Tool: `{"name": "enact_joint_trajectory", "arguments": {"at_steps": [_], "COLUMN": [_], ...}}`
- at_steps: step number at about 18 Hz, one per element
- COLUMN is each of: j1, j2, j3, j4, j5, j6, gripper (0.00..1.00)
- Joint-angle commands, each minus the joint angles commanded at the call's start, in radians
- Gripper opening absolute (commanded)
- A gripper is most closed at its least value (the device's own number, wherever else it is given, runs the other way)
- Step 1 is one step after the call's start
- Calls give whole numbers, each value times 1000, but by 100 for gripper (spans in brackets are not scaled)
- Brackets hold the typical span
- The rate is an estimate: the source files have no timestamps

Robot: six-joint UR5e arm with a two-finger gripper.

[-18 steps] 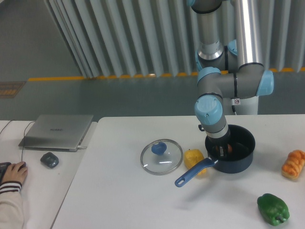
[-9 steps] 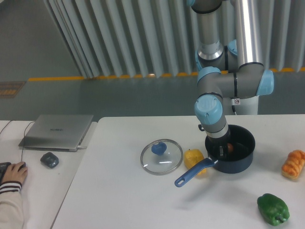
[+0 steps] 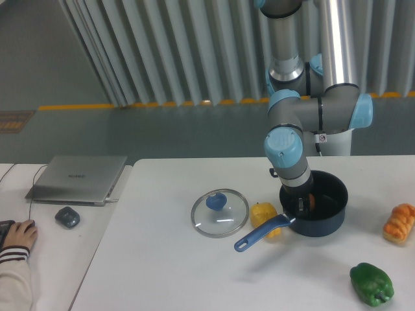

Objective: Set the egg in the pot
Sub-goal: 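Release the egg in the pot and lift the gripper out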

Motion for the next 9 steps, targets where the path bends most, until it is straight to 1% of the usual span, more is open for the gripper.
{"name": "enact_joint_trajectory", "arguments": {"at_steps": [1,3,5,9], "j1": [2,6,12,23], "j2": [3,9,26,37], "j3": [14,19,23,25], "j4": [-3,-3,-3,-3], "j5": [-3,-8,-14,-43], "j6": [0,12,35,40], "gripper": [84,84,90,93]}}
